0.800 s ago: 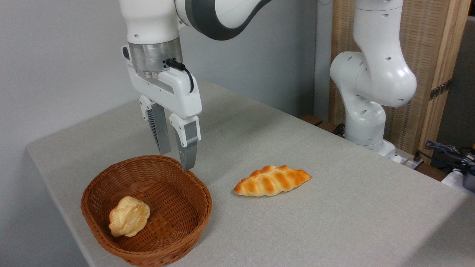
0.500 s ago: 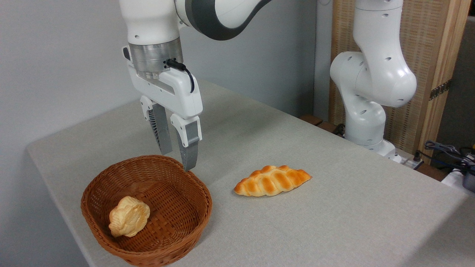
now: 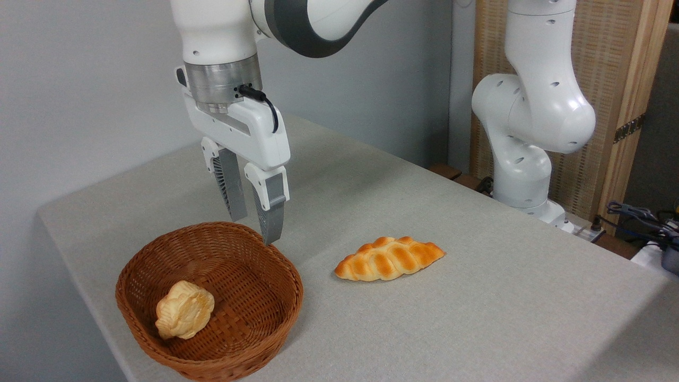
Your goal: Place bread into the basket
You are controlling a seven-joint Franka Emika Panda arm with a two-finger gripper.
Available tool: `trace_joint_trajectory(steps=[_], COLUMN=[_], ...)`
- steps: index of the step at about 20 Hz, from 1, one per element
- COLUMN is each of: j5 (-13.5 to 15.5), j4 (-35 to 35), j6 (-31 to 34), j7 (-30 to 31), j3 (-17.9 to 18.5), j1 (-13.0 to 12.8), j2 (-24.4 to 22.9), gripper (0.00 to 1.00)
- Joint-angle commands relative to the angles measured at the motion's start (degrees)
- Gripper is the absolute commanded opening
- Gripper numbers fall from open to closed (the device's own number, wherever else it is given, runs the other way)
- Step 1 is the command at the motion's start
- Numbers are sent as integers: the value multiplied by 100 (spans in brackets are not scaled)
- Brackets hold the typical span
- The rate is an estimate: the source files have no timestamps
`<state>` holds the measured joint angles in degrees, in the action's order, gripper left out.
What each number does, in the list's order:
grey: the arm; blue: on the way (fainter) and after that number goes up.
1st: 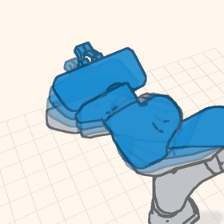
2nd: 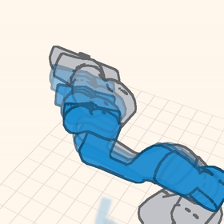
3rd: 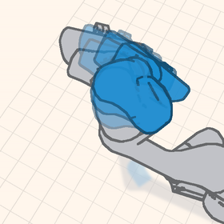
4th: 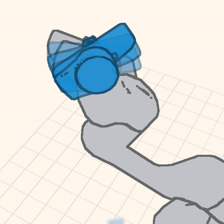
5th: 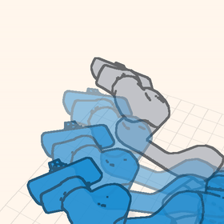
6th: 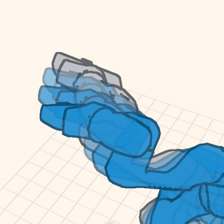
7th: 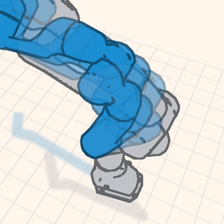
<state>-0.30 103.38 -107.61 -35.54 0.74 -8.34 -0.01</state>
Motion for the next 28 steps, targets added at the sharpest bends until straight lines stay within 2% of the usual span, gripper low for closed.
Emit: trace_joint_trajectory(steps=[1, 19, 28], j5=[39, 39, 30], j4=[-46, -37, -37], j6=[117, 135, 354], j7=[-49, -40, -49], j3=[49, 49, 75], j1=[-36, -28, -19], j2=[-8, -17, -17], gripper=[100, 100, 100])
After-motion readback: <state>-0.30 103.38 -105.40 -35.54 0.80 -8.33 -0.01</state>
